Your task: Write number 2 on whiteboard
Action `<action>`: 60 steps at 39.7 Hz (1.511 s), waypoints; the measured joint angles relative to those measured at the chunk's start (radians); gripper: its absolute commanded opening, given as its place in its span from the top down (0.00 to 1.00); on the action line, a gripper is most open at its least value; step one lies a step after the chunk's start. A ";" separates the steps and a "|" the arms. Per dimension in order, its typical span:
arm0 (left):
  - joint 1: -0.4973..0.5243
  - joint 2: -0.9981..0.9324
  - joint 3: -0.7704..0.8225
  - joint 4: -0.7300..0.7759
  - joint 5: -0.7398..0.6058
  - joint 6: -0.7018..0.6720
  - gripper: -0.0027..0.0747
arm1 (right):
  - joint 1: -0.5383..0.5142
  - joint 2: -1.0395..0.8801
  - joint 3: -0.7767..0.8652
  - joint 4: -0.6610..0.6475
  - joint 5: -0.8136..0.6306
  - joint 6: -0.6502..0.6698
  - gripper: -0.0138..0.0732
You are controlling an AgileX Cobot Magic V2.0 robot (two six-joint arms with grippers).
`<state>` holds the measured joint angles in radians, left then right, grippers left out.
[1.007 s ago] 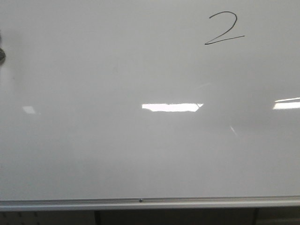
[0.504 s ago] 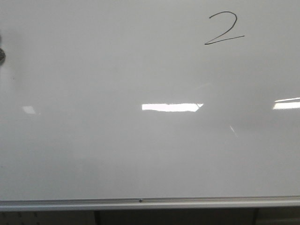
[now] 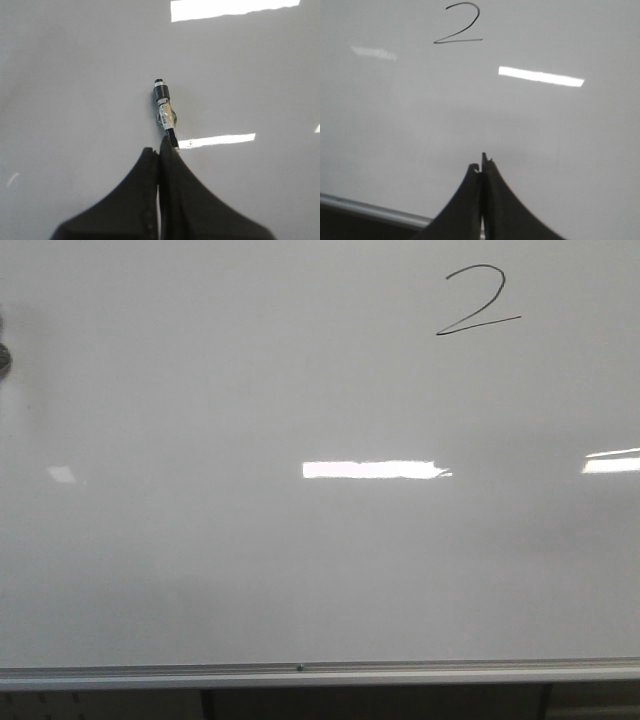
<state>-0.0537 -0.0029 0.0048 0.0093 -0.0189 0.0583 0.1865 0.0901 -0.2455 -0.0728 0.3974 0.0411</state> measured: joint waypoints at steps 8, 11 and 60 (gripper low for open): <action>0.000 0.000 0.000 0.000 0.000 0.000 0.99 | -0.101 -0.074 0.135 0.013 -0.180 0.000 0.92; 0.000 0.000 0.000 0.000 0.000 0.001 0.99 | -0.129 -0.095 0.171 0.017 -0.224 0.000 0.92; 0.000 0.000 0.000 0.000 0.000 0.002 0.99 | -0.172 -0.101 0.272 0.171 -0.392 -0.165 0.92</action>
<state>-0.0537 -0.0029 0.0048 0.0093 -0.0189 0.0606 0.0145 -0.0109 0.0268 0.0986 0.0057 -0.1240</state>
